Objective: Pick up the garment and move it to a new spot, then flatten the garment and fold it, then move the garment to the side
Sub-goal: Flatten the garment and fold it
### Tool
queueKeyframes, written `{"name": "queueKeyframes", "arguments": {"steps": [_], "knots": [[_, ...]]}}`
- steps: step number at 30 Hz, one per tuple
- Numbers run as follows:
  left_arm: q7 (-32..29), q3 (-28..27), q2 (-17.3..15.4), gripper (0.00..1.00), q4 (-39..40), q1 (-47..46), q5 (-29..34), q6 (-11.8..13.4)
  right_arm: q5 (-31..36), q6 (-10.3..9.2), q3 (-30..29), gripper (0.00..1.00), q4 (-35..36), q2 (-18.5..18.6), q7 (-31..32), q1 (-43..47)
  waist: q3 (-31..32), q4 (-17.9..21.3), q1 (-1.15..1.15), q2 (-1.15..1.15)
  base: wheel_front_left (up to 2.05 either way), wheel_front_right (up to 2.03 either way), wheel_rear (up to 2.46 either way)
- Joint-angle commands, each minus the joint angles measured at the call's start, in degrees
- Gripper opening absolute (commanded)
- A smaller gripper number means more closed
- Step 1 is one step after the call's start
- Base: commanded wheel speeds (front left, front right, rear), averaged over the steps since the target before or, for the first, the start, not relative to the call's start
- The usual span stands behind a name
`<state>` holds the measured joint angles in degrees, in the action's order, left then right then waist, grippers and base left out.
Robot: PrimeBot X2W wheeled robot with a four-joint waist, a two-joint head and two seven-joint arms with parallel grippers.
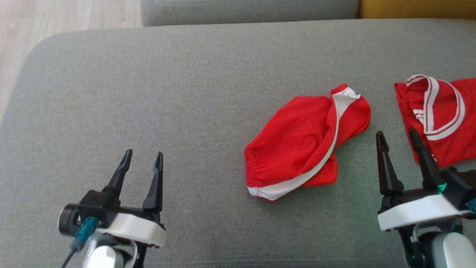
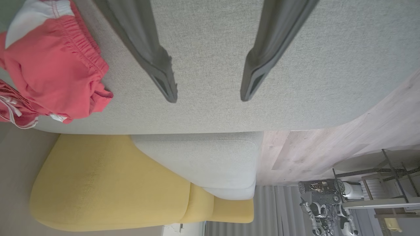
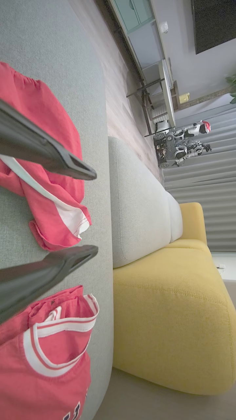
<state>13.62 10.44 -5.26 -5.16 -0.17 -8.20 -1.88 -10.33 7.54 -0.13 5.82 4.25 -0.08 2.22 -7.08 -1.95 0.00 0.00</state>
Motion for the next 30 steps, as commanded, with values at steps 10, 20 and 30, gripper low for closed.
{"name": "queueKeyframes", "arguments": {"steps": [10, 20, 30], "knots": [[-1.44, -0.99, -0.99, 1.00, 4.07, 0.05, -0.05, 1.27, 1.57, -0.05, 1.23, 1.00, 2.31, -0.30, -0.58, -0.59, 0.87, -0.28, 0.00, 0.00, 0.00, 0.00, 0.00], [-2.92, 1.77, -0.57, 1.00, 4.28, -0.96, -0.76, -0.01, 1.46, -0.05, 0.89, 1.00, 2.27, -0.61, -0.10, -0.86, 0.11, -0.68, 0.00, 0.00, 0.00, 0.00, 0.00], [-11.47, 16.52, 1.95, 1.00, -2.27, -5.30, -8.57, -4.92, 0.86, -0.05, 2.31, 1.00, 1.77, -0.92, 0.56, -2.37, -2.90, 1.47, 0.00, 0.00, 0.00, 0.00, 0.00]]}}
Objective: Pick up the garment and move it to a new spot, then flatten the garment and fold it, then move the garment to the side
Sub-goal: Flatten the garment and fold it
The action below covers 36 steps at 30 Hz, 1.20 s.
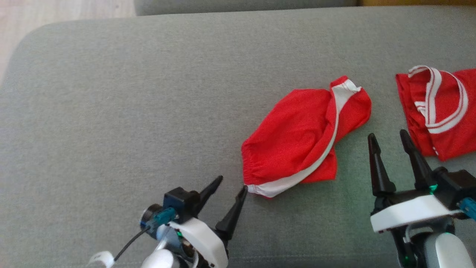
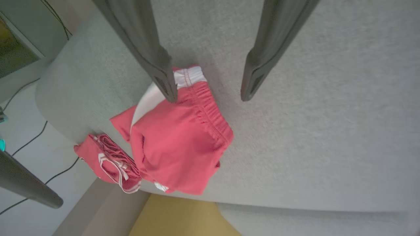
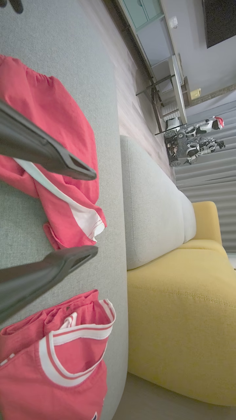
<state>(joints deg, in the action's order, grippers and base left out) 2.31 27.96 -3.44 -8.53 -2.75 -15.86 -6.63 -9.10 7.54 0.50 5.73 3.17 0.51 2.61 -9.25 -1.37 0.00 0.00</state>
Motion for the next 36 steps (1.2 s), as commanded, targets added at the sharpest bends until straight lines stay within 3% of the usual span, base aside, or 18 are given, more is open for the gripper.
{"name": "queueKeyframes", "arguments": {"steps": [1, 14, 16, 25, 31, 36], "knots": [[-0.52, -0.09, 0.22, 1.00, 0.25, -3.24, -1.98, -0.30, -0.40, -0.05, 1.94, 1.00, 1.83, 0.13, -0.02, -2.98, -1.07, 1.38, 0.00, 0.00, 0.00, 0.00, 0.00], [-0.66, 3.98, 0.50, 1.00, -8.62, -9.03, -10.17, -0.73, -0.79, -0.05, 1.28, 1.00, 1.86, -0.11, -0.29, -3.88, -4.34, 4.05, 0.00, 0.00, 0.00, 0.00, 0.00], [-0.10, 4.53, 0.51, 0.00, -8.96, -9.50, -10.76, -0.75, -1.00, -0.05, 1.11, 1.00, 1.70, -0.15, -0.37, -3.98, -4.46, 4.02, 0.00, 0.00, 0.00, 0.00, 0.00], [1.95, 4.53, -0.12, 0.00, -8.50, -10.72, -10.78, -0.41, -1.48, -0.05, -0.80, 1.00, -2.32, 0.39, 0.87, -7.68, -4.43, 2.92, 0.00, 0.00, 0.00, 0.00, 0.00], [2.19, 5.09, -0.25, 0.00, -7.90, -12.32, -10.43, -0.33, -1.50, -0.05, -1.33, 1.00, -11.46, 4.58, 2.82, -16.97, -5.68, 0.84, 0.00, 0.00, 0.00, 0.00, 0.00], [2.60, 6.29, -0.12, 0.00, -7.94, -14.01, -10.31, -0.43, -1.42, -0.05, 2.18, 1.00, -20.45, 8.58, 5.12, -24.50, -7.34, -1.36, 0.00, 0.00, 0.00, 0.00, 0.00]]}}
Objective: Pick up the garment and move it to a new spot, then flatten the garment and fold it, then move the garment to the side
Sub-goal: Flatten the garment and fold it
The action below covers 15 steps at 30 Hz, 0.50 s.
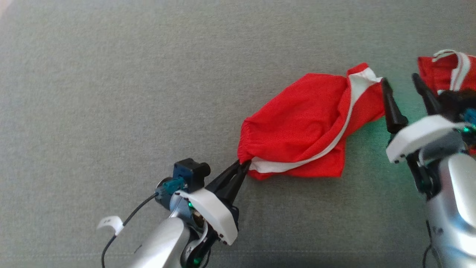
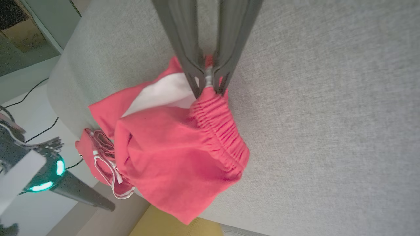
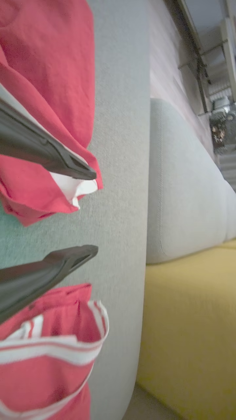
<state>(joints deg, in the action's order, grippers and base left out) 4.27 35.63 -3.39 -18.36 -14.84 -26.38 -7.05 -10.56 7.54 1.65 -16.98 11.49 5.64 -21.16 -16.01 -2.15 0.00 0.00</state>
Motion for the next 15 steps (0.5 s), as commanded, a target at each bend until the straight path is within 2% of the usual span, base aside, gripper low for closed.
{"name": "queueKeyframes", "arguments": {"steps": [1, 10, 11, 12, 13, 15], "knots": [[0.95, -1.24, -0.15, 0.00, 1.82, -2.27, 0.22, -0.02, 0.10, -0.05, 2.00, 1.00, 0.41, 0.97, 0.86, -1.94, -0.86, -0.89, 0.00, 0.00, 0.00, 0.00, 0.00], [2.93, 0.07, 0.09, 0.00, 0.78, -4.25, -0.02, -0.05, -1.18, -0.05, 10.28, 1.00, -10.74, 4.47, 6.01, -10.73, -2.51, -1.99, 0.00, 0.00, 0.00, 0.00, 0.00], [3.18, 0.16, 0.11, 0.00, 0.65, -4.44, -0.02, -0.05, -1.61, -0.05, 11.14, 0.48, -11.51, 4.86, 6.54, -11.41, -2.57, -2.10, 0.00, 0.00, 0.00, 0.00, 0.00], [3.50, 0.20, 0.12, 0.00, 0.51, -4.61, -0.03, -0.05, -2.02, -0.05, 11.70, 0.08, -11.83, 5.28, 6.25, -12.02, -2.55, -2.22, 0.00, 0.00, 0.00, 0.00, 0.00], [3.96, 0.15, 0.13, 0.00, 0.42, -4.74, 0.02, 0.03, -2.38, -0.05, 12.08, 0.00, -12.11, 5.67, 5.99, -12.39, -2.45, -2.32, 0.00, 0.00, 0.00, 0.00, 0.00], [4.81, -0.09, 0.11, 0.00, 0.39, -4.82, 0.10, 0.41, -3.30, -0.05, 12.35, 0.00, -12.07, 6.12, 5.16, -12.58, -2.15, -2.37, 0.00, 0.00, 0.00, 0.00, 0.00]]}}
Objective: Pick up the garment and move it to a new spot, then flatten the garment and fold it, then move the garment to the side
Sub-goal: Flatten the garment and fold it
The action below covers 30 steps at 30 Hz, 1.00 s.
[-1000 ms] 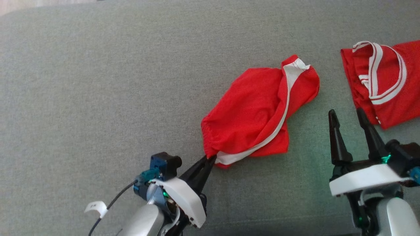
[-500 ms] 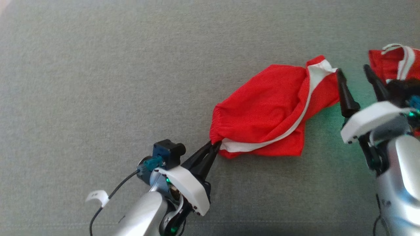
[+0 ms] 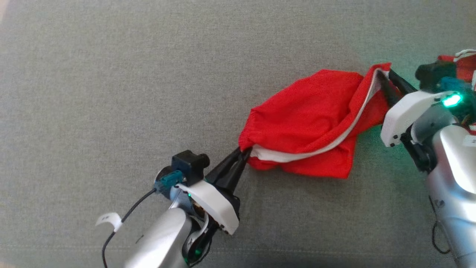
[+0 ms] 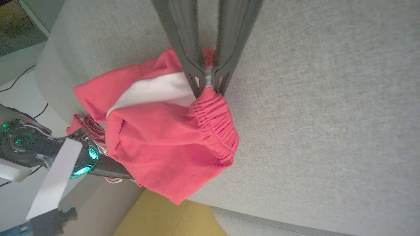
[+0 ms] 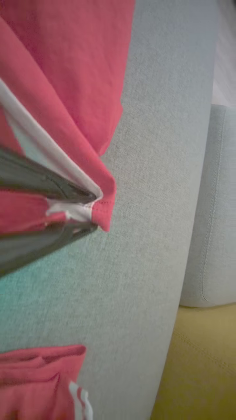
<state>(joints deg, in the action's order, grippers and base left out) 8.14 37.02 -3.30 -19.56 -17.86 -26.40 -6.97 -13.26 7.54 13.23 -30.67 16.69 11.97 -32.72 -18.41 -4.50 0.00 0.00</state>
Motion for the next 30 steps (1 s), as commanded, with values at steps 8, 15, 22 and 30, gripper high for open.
{"name": "queueKeyframes", "arguments": {"steps": [8, 15, 22, 30], "knots": [[3.58, -4.77, -2.25, 0.00, 6.70, -1.68, 0.71, 3.42, -2.27, -0.05, -2.39, 0.00, 8.62, 0.34, -5.57, 2.66, 2.88, 0.75, 0.00, 0.00, 0.00, 0.00, 0.00], [1.52, -10.57, -8.55, 0.00, 18.08, -5.15, 2.30, 7.23, -2.52, -0.05, -10.26, 0.00, 25.30, -2.79, -7.05, 8.65, 6.06, 2.10, 0.00, 0.00, 0.00, 0.00, 0.00], [-1.43, -15.37, -12.31, 0.00, 26.17, -11.54, 2.89, 9.01, -2.55, -0.05, -14.88, 0.00, 39.76, -4.88, -3.66, 11.52, 9.92, 2.64, 0.00, 0.00, 0.00, 0.00, 0.00], [-5.09, -17.66, -14.63, 0.00, 31.62, -16.68, 2.86, 9.53, -1.55, -0.05, -17.99, 0.00, 52.92, -6.40, 0.68, 11.88, 13.07, 3.90, 0.00, 0.00, 0.00, 0.00, 0.00]]}}
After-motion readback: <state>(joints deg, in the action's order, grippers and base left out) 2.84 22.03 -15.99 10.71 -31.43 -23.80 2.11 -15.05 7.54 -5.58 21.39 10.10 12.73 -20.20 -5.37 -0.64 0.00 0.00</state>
